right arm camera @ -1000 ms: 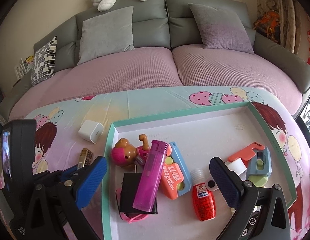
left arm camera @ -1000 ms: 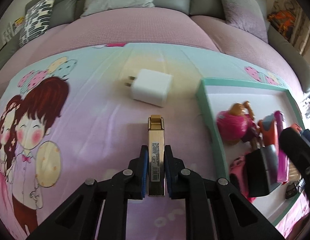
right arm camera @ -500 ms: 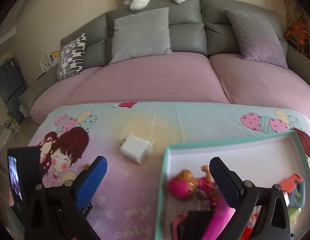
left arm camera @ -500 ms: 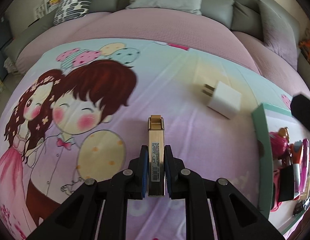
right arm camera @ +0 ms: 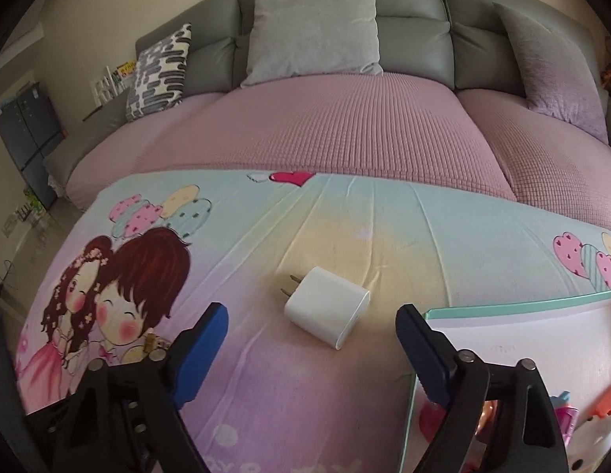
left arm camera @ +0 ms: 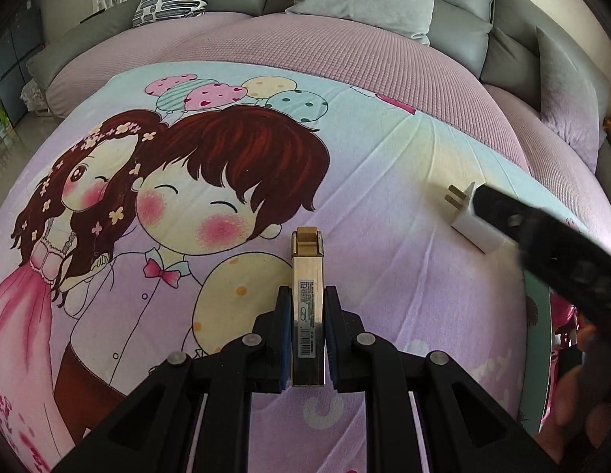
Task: Organize rigid objects
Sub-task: 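Grasp the white charger plug with the right tool, then carry the harmonica over the tray with the left tool while the right tool carries the charger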
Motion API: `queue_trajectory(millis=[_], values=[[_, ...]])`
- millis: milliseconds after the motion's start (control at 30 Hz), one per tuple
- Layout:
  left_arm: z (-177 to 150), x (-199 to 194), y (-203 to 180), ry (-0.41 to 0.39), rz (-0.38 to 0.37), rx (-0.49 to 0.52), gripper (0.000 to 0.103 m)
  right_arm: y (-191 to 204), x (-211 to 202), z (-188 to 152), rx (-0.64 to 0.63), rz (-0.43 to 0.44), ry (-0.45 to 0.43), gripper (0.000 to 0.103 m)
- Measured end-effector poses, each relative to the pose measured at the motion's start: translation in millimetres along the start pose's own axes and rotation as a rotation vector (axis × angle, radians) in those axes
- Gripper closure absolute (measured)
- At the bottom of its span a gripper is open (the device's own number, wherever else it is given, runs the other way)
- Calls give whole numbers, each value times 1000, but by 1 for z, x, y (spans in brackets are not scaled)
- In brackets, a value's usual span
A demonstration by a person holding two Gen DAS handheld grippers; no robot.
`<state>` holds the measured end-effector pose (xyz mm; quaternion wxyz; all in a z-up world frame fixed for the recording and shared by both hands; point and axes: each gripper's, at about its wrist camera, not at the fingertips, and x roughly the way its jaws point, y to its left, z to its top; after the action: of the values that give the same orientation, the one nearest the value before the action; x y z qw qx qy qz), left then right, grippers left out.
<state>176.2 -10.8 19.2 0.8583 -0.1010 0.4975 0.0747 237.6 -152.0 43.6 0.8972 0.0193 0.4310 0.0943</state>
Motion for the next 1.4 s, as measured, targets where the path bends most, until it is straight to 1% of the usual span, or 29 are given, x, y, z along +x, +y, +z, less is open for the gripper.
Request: queue_trajectory(millis=[67, 100, 133, 267, 367, 433, 533, 600, 633, 800, 867, 933, 1133, 1200, 1400], values=[[0, 0, 1, -1, 1, -3, 87, -1, 9, 0, 4, -14, 18, 18], [1, 0, 2, -1, 2, -4, 87, -1, 13, 0, 1, -19, 21, 22], [1, 0, 2, -1, 0, -7, 87, 0, 15, 0, -4, -26, 26, 23], [1, 0, 2, 0, -2, -11, 87, 1, 25, 0, -14, -49, 36, 24], [2, 0, 2, 2, 0, -10, 87, 1, 30, 1, -13, -43, 51, 29], [2, 0, 2, 2, 1, -9, 87, 3, 32, 1, -22, -62, 52, 31], [1, 3, 1, 9, 5, -5, 87, 4, 35, 1, -29, -71, 55, 35], [1, 4, 0, 9, 11, -1, 87, 3, 36, 2, -33, -85, 56, 43], [1, 5, -1, 8, 16, 2, 87, 3, 37, 1, -34, -90, 56, 45], [2, 6, -4, 1, 36, 15, 87, 3, 35, 0, -34, -93, 55, 47], [2, 3, 1, -8, 13, -12, 87, 0, 29, -2, -11, -71, 46, 47], [3, 0, 4, -21, 9, -27, 87, -4, 22, -5, 13, -48, 38, 47], [5, -20, 0, -75, 3, -12, 87, -9, -13, -17, 57, 5, -22, 47], [6, -28, -1, -96, -11, -14, 87, -11, -27, -22, 66, 23, -47, 47], [3, -55, -3, -149, -17, -6, 87, -25, -74, -43, 104, 8, -117, 47]])
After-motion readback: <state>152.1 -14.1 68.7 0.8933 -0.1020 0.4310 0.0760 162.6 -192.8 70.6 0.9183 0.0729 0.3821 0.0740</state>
